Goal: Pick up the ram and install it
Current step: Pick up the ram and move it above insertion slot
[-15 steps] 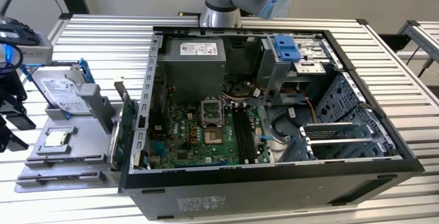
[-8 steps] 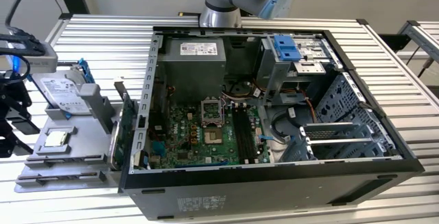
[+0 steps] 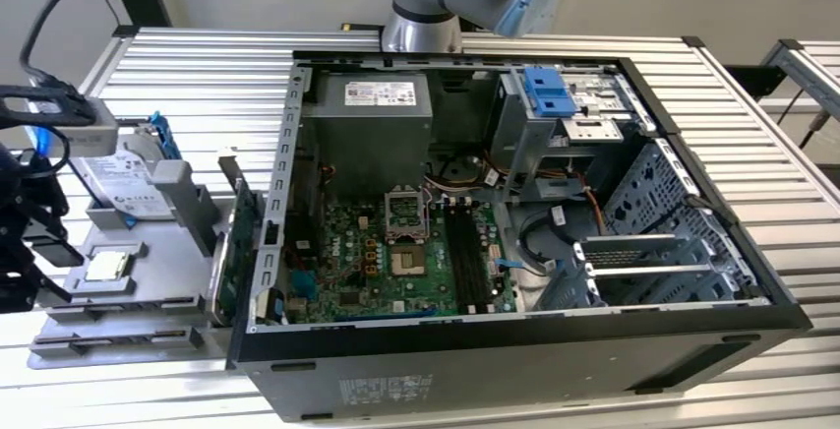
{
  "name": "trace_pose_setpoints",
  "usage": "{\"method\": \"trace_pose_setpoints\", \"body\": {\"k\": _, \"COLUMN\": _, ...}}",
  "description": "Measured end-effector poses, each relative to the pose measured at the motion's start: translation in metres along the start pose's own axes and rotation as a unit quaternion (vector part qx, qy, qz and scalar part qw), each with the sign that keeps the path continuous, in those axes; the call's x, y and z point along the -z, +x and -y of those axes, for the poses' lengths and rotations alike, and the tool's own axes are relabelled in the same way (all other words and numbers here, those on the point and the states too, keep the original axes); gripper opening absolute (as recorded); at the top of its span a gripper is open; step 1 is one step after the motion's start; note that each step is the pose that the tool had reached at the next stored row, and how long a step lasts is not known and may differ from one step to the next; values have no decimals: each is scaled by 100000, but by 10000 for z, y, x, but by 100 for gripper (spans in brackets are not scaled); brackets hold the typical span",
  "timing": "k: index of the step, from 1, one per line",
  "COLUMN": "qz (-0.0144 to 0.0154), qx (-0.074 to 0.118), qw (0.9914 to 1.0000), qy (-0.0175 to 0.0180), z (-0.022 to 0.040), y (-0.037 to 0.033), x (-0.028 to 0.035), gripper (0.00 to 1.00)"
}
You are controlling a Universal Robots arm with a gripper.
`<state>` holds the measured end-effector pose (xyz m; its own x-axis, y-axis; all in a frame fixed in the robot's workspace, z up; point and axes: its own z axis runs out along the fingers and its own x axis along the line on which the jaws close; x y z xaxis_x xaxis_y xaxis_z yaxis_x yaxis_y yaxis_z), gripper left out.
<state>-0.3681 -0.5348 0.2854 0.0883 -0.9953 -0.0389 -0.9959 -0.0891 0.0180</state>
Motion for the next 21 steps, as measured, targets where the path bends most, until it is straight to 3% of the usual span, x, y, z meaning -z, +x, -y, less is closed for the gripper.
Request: {"method": "trace_pose_setpoints", "body": {"k": 21, "qz": 3, "qx": -6, "qw": 100000, "qy": 4, "z": -67, "y": 130, "x": -378, "gripper": 100}}
